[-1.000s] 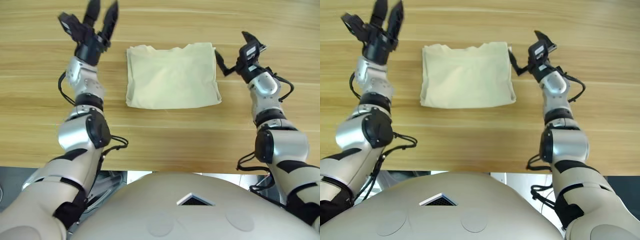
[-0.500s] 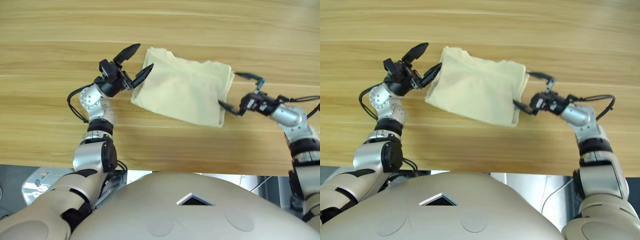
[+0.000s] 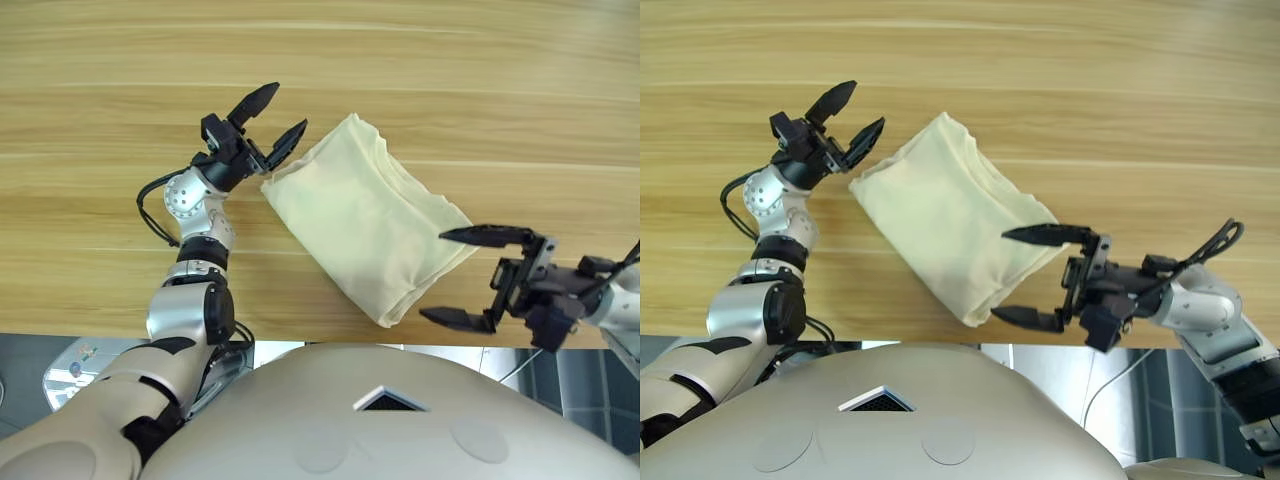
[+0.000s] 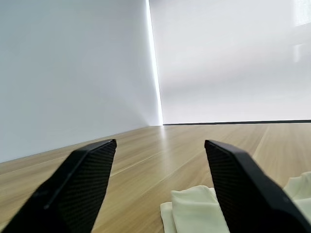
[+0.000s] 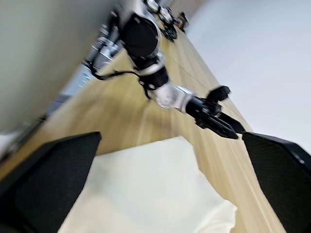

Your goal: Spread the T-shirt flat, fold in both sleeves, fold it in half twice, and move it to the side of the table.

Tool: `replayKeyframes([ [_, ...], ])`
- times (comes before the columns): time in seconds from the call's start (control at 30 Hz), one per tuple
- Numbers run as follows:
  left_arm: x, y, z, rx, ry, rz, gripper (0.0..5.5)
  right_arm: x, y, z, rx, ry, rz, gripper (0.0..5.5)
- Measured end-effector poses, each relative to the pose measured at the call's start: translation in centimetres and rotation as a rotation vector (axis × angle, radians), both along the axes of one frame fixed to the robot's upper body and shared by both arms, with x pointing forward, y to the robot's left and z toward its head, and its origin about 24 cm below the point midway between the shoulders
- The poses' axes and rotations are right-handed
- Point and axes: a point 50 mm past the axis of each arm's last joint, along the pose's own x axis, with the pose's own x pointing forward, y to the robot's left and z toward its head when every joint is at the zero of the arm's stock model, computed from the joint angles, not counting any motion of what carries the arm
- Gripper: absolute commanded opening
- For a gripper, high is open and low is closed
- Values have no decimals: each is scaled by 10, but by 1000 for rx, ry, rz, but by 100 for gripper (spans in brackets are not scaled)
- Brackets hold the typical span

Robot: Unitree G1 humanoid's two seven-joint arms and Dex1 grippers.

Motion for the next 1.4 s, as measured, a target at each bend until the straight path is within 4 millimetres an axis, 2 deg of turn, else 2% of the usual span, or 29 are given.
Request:
replayKeyframes([
  [0.17,2,-1,3,-1,-12,-2,338,34,41,-25,-153,-57,21,537],
  [0.27,3,-2,4,-2,-14,-5,338,60,54,-52,-280,-63,-37,537],
  [0.33,3,-3,2,-2,-7,-5,338,69,56,-70,-349,-40,-56,537],
  [0.47,3,-7,1,-12,0,-12,338,88,60,-79,-300,-8,-106,537],
  [0.57,3,-8,1,-16,0,-13,338,98,61,-90,-200,68,-216,537],
  [0.7,3,-8,1,-18,-1,-13,338,125,61,-101,-97,106,-496,537],
  [0.83,3,-8,1,-19,-1,-12,338,135,59,-110,24,177,-748,537],
  [0.93,3,-8,1,-20,-1,-11,338,137,61,-115,73,209,-852,537],
  [1.03,2,-8,0,-22,0,-9,338,133,73,-118,127,218,-913,537],
  [1.2,-2,-8,-4,-23,8,-5,338,103,100,-120,190,230,-890,537],
  [1.4,-4,-8,-3,-24,-9,0,338,64,106,-113,201,327,-962,537],
])
